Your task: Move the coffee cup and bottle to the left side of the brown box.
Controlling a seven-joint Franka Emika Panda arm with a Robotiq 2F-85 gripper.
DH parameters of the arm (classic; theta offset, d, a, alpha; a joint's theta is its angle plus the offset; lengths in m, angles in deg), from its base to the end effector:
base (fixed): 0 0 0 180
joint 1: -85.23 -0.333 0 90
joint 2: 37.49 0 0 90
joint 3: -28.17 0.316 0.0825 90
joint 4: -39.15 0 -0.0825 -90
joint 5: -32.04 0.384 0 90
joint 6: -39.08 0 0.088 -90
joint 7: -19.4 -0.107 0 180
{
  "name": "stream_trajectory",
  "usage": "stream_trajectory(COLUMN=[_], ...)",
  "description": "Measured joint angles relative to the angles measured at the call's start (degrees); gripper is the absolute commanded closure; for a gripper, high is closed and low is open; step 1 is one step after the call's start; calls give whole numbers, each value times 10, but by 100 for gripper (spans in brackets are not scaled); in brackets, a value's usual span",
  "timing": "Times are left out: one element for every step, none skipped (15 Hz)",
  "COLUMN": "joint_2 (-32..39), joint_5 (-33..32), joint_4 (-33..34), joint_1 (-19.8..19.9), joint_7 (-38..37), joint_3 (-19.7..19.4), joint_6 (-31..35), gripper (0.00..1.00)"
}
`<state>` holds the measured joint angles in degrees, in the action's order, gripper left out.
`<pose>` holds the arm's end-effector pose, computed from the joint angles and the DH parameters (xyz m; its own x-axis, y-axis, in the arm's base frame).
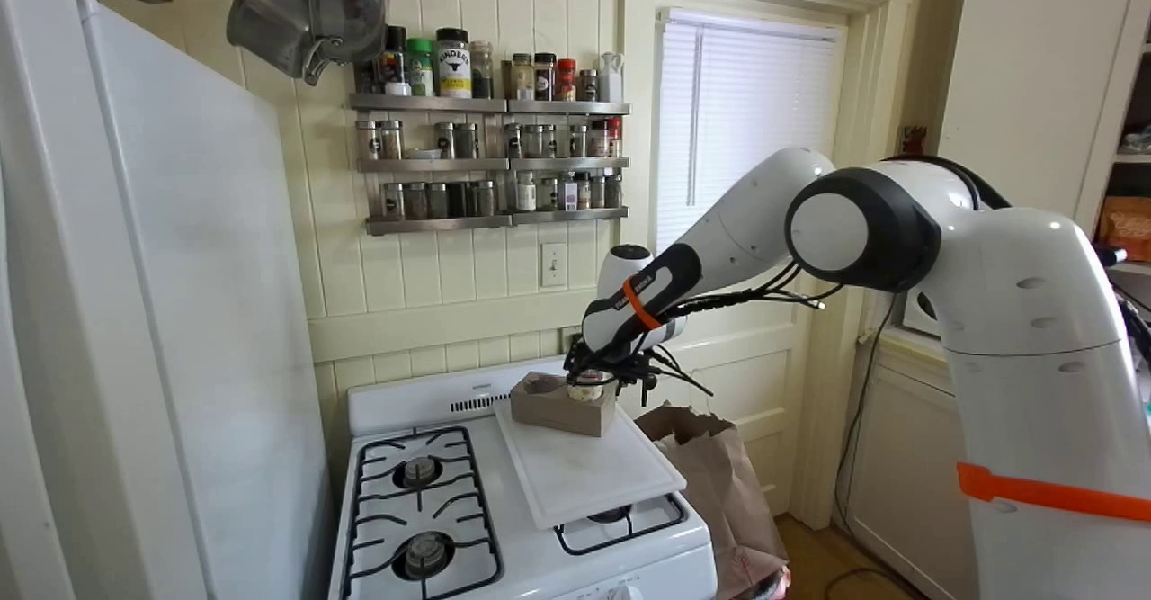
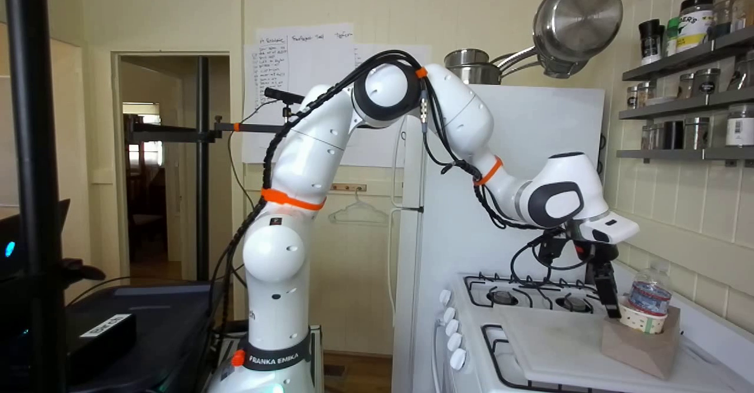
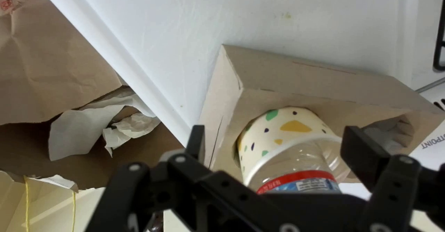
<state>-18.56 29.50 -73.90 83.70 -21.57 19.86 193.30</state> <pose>0.6394 -0.0689 0.3459 0.6452 -0.6851 0.3382 -0.6670 -0.7209 -0.1879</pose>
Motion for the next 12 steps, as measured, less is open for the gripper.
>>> stream_trajectory(joint_2=[0, 1, 2, 2, 4, 5, 7, 10, 13, 18, 23, 27], joint_5=[0, 0, 0, 0, 0, 0, 0, 0, 0, 0, 0, 0], joint_4=[3, 5, 7, 8, 9, 9, 10, 12, 14, 18, 21, 24], joint_1=[-1, -3, -5, -7, -9, -10, -11, -13, -14, -16, -18, -20], joint_7=[-8, -19, -30, -41, -54, -64, -75, -86, -97, -107, -117, -125], joint_3=[-3, -5, -8, -12, -15, -17, -19, -20, -22, -23, -25, -27], joint_6=[0, 0, 0, 0, 0, 0, 0, 0, 0, 0, 0, 0], gripper=[0, 0, 0, 0, 0, 0, 0, 0, 0, 6, 26, 30])
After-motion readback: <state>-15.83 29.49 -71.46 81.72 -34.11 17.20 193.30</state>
